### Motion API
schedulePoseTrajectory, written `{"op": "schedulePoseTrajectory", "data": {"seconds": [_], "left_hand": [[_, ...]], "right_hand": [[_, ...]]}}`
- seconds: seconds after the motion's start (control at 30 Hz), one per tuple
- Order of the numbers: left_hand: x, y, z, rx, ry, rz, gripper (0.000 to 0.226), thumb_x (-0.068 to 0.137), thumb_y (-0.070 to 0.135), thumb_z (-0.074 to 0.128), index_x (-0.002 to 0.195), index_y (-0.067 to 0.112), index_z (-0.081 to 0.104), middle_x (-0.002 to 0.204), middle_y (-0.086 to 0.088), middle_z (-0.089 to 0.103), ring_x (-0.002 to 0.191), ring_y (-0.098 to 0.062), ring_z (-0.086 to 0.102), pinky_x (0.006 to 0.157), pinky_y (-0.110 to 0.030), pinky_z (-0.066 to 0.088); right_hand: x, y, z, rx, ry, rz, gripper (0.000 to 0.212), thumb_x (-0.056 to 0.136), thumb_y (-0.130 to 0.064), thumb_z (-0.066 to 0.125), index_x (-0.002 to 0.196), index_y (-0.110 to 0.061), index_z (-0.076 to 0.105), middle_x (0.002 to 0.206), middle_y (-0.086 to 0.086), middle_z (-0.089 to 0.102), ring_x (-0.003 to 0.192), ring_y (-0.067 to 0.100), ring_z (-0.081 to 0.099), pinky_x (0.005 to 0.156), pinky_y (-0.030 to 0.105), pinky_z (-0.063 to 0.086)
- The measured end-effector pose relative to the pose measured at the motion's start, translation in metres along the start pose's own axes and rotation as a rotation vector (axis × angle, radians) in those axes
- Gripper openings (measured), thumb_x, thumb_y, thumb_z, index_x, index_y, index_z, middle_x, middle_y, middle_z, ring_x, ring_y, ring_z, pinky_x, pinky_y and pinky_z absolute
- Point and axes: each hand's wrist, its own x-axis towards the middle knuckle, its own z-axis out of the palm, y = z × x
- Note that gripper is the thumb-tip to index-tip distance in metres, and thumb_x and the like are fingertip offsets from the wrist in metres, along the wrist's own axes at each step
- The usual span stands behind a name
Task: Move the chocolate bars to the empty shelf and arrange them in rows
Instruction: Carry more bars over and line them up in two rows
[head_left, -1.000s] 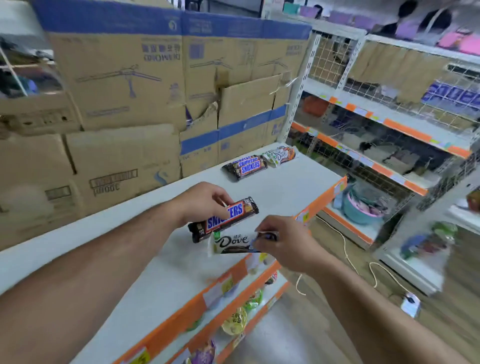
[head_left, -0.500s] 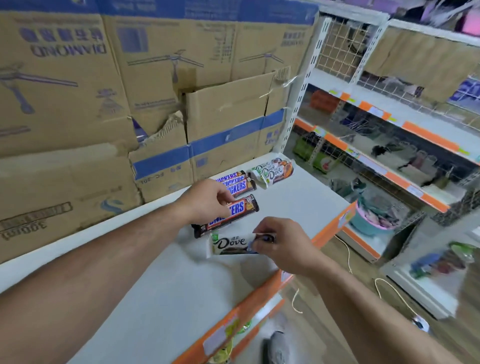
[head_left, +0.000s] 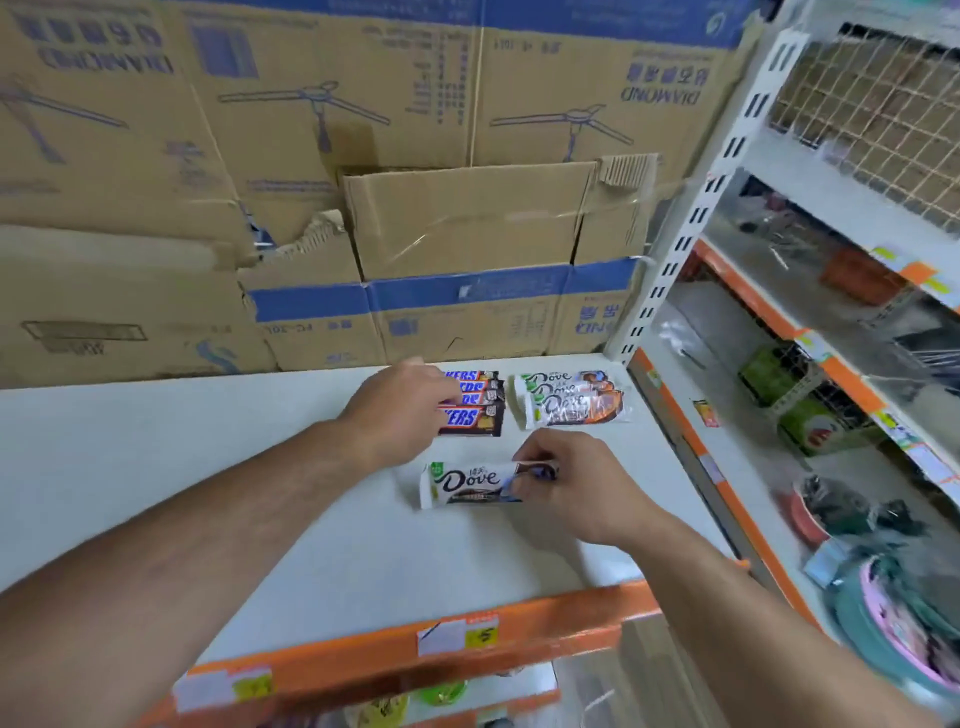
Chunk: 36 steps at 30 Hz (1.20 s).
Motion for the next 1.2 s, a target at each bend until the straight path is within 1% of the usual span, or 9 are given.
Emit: {"op": "schedulePoseTrajectory", "data": {"seconds": [0.1, 0.23, 0.47, 0.63, 0.7, 0.8, 0.93, 1.03, 1.2], "left_hand": [[-0.013, 0.005, 0.006, 0.065, 0.075, -0.018, 0.029, 0.085, 0.029, 0.063, 0.114, 0.025, 0.067, 0.115, 0.007, 0.063, 0.109, -0.017, 0.048, 0.095, -0.034, 0.038], [-0.02, 0.008, 0.008, 0.119, 0.03, -0.072, 0.035, 0.086, 0.035, 0.063, 0.12, 0.027, 0.064, 0.121, 0.006, 0.059, 0.114, -0.017, 0.045, 0.1, -0.036, 0.036], [-0.021, 0.017, 0.019, 0.175, 0.1, -0.088, 0.029, 0.089, 0.025, 0.057, 0.116, 0.024, 0.067, 0.115, 0.006, 0.061, 0.108, -0.02, 0.048, 0.094, -0.034, 0.037], [-0.029, 0.031, 0.029, 0.185, 0.19, -0.088, 0.025, 0.086, 0.021, 0.059, 0.109, 0.018, 0.068, 0.11, 0.003, 0.063, 0.105, -0.024, 0.051, 0.091, -0.038, 0.041], [-0.037, 0.04, 0.037, 0.094, 0.22, -0.029, 0.021, 0.083, 0.021, 0.063, 0.103, 0.016, 0.068, 0.106, 0.002, 0.064, 0.102, -0.024, 0.052, 0.091, -0.038, 0.043], [-0.054, 0.048, 0.052, -0.034, 0.144, 0.025, 0.028, 0.087, 0.034, 0.057, 0.109, 0.02, 0.067, 0.112, 0.007, 0.062, 0.107, -0.017, 0.048, 0.097, -0.032, 0.041], [-0.061, 0.052, 0.058, -0.05, 0.176, 0.039, 0.038, 0.085, 0.042, 0.051, 0.11, 0.019, 0.069, 0.114, 0.007, 0.063, 0.109, -0.016, 0.048, 0.099, -0.029, 0.037], [-0.06, 0.053, 0.058, -0.042, 0.194, 0.048, 0.035, 0.083, 0.04, 0.054, 0.107, 0.019, 0.07, 0.114, 0.007, 0.064, 0.109, -0.018, 0.051, 0.097, -0.034, 0.04], [-0.06, 0.053, 0.06, -0.041, 0.201, 0.043, 0.036, 0.083, 0.041, 0.055, 0.107, 0.021, 0.07, 0.117, 0.008, 0.064, 0.112, -0.015, 0.048, 0.098, -0.032, 0.037]], "right_hand": [[0.003, 0.014, -0.008, 0.013, -0.06, -0.047, 0.019, 0.078, -0.019, 0.075, 0.077, -0.03, 0.059, 0.073, -0.012, 0.063, 0.069, 0.004, 0.055, 0.061, 0.013, 0.04], [0.007, 0.027, -0.014, 0.03, -0.095, -0.076, 0.012, 0.078, -0.02, 0.075, 0.08, -0.023, 0.063, 0.076, -0.008, 0.064, 0.072, 0.008, 0.056, 0.067, 0.023, 0.043], [0.005, 0.045, -0.019, 0.032, -0.111, -0.054, 0.014, 0.078, -0.022, 0.074, 0.077, -0.027, 0.062, 0.075, -0.007, 0.066, 0.07, 0.01, 0.057, 0.068, 0.03, 0.048], [0.006, 0.058, -0.027, 0.048, -0.113, -0.002, 0.015, 0.078, -0.022, 0.074, 0.075, -0.028, 0.061, 0.074, -0.007, 0.066, 0.068, 0.009, 0.056, 0.067, 0.028, 0.048], [0.01, 0.068, -0.033, 0.043, -0.084, 0.032, 0.013, 0.079, -0.021, 0.074, 0.077, -0.025, 0.062, 0.074, -0.007, 0.065, 0.069, 0.009, 0.056, 0.063, 0.021, 0.044], [0.018, 0.082, -0.046, 0.009, -0.005, 0.087, 0.013, 0.078, -0.02, 0.074, 0.075, -0.024, 0.062, 0.072, -0.008, 0.063, 0.069, 0.011, 0.055, 0.054, 0.013, 0.038], [0.033, 0.095, -0.061, 0.001, 0.067, 0.152, 0.009, 0.077, -0.017, 0.072, 0.077, -0.022, 0.065, 0.074, -0.007, 0.064, 0.074, 0.018, 0.057, 0.056, 0.017, 0.04], [0.043, 0.097, -0.064, -0.03, 0.08, 0.179, 0.021, 0.079, -0.02, 0.071, 0.1, -0.024, 0.072, 0.09, -0.006, 0.069, 0.083, 0.016, 0.061, 0.068, 0.024, 0.044], [0.042, 0.097, -0.052, -0.397, 0.298, -0.002, 0.025, 0.077, -0.028, 0.069, 0.101, -0.023, 0.071, 0.102, 0.001, 0.062, 0.094, 0.027, 0.053, 0.072, 0.034, 0.048]]}}
